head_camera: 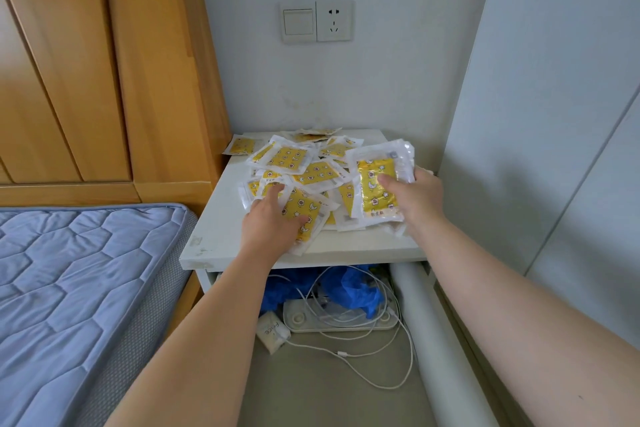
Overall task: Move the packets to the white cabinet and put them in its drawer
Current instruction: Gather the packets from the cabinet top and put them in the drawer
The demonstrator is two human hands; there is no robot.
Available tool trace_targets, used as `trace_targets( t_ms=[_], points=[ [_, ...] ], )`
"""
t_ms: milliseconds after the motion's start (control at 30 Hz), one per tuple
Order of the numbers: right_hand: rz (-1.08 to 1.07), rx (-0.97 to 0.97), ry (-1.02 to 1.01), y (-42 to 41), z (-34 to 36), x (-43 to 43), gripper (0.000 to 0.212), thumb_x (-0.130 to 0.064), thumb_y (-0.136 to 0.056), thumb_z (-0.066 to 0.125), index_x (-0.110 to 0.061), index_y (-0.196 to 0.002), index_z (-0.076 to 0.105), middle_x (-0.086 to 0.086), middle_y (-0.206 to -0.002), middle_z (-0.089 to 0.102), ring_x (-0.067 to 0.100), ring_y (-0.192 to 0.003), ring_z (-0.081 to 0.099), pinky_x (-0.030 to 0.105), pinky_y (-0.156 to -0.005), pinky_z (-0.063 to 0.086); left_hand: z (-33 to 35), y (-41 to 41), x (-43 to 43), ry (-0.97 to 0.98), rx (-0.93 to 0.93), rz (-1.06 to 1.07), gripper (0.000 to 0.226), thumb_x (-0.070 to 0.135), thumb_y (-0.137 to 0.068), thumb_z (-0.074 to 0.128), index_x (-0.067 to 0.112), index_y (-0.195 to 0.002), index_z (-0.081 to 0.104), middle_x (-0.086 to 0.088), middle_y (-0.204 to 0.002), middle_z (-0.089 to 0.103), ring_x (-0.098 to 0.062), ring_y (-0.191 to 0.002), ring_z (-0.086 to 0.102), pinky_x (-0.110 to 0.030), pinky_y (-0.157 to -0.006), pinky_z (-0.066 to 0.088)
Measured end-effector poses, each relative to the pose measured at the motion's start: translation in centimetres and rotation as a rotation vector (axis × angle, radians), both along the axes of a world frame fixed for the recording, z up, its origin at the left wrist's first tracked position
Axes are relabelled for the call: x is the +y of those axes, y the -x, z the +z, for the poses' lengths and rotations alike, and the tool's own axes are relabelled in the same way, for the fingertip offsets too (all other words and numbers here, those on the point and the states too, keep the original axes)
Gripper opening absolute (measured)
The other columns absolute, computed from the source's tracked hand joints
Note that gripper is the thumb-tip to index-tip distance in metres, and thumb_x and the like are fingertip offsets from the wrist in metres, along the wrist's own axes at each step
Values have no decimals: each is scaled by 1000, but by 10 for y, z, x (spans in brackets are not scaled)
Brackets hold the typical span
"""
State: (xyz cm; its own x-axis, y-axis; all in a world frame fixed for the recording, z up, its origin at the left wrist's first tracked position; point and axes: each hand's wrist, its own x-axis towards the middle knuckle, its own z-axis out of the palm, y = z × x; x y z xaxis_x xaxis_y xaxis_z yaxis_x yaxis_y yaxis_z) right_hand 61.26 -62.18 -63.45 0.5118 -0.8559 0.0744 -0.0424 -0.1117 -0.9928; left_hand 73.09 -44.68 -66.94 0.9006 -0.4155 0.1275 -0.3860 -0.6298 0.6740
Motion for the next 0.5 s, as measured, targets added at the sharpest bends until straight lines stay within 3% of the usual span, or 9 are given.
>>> trace_targets(
  t_ms=[67,133,233,333,400,500],
  points=[
    [-61,-21,34,1,-11,4,27,-19,-76,75,-1,-91,63,11,-87,68,29,-82,66,40,-73,56,4,2,2,6,44,-13,73,37,-84,70,26,-145,32,-6,-140,45,-26,-120,50,-36,-96,44],
    [-95,-30,133,0,-20,9,20,-19,-83,69,-8,-98,60,3,-89,64,22,-84,61,28,-64,47,8,2,5,61,93,-21,63,32,-84,72,20,-138,42,-4,-132,51,-19,-104,52,-29,-81,43],
    [-78,36,264,-5,-28,9,26,-23,-87,63,-5,-104,54,3,-91,58,20,-83,54,27,-65,34,22,-3,7,182,84,-1,25,28,-87,69,15,-101,52,3,-96,56,-11,-75,48,-22,-59,37],
    [-60,77,298,-9,-32,4,29,-24,-89,62,-7,-111,54,0,-96,57,16,-85,51,25,-66,34,40,-24,-1,186,16,6,32,31,-83,72,5,-78,54,-3,-76,51,-16,-61,46,-25,-52,36],
    [-62,62,306,-10,-33,1,29,-24,-89,62,-8,-113,55,-2,-96,57,13,-85,52,18,-59,35,49,-42,-13,209,-17,21,29,32,-81,73,6,-76,61,-2,-77,57,-19,-68,54,-31,-58,46],
    [-58,57,340,-11,-36,0,29,-23,-90,62,-7,-113,54,-2,-94,57,10,-78,50,7,-54,33,50,-70,-38,120,-29,104,35,42,-85,65,9,-97,67,-7,-105,62,-25,-111,53,-41,-88,50]
  ],
)
